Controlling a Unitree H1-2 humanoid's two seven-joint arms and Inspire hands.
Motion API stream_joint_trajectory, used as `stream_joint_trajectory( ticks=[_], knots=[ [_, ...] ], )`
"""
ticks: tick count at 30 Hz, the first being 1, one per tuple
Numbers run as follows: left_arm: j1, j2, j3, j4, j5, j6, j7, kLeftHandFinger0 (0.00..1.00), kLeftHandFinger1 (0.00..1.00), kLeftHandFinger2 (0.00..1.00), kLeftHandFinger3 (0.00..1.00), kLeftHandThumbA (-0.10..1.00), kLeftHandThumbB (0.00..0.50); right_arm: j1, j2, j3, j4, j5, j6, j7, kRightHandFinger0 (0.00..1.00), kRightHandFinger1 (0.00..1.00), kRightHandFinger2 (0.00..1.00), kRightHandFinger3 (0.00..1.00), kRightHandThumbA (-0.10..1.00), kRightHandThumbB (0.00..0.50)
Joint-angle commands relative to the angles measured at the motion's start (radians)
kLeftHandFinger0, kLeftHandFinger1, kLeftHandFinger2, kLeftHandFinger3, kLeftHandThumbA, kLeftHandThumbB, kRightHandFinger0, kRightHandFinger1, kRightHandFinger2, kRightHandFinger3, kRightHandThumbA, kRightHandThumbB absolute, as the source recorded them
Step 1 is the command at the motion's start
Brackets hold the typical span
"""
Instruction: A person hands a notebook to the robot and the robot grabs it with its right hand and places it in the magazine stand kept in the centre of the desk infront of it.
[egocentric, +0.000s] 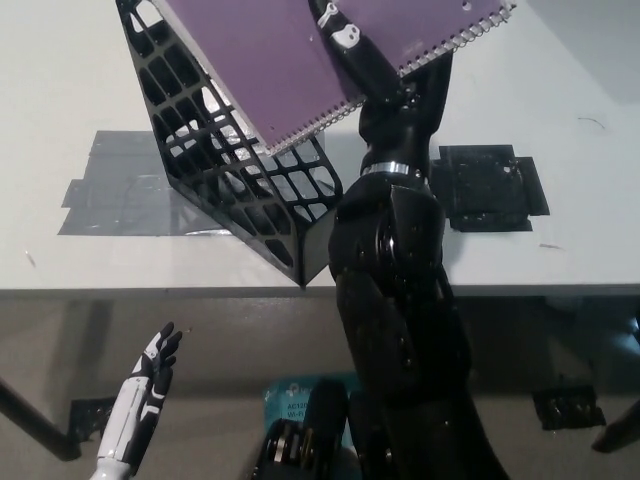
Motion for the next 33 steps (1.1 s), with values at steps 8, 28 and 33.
stream_joint_trajectory(
  ticks=[8, 28, 33],
  knots=[
    [-0.018, 0.015, 0.002, -0.017, 0.013, -0.037, 0.038, 1.0, 1.0, 1.0, 1.0, 1.0, 0.5, -0.033, 0.037, -0.003, 0.016, -0.094, -0.144, 0.046, 0.0, 0.0, 0.0, 0.06, 0.95, 0.022],
    [-0.033, 0.021, 0.003, -0.022, 0.029, -0.037, 0.038, 1.0, 1.0, 1.0, 1.0, 1.0, 0.5, 0.079, 0.038, 0.08, 0.072, -0.117, -0.197, 0.056, 0.0, 0.0, 0.23, 0.33, 0.94, 0.002],
    [-0.036, 0.026, -0.001, -0.022, 0.035, -0.037, 0.032, 1.0, 1.0, 1.0, 1.0, 1.0, 0.5, 0.089, 0.038, 0.089, 0.072, -0.17, -0.173, 0.079, 0.0, 0.0, 0.28, 0.39, 0.95, 0.0]
  ],
)
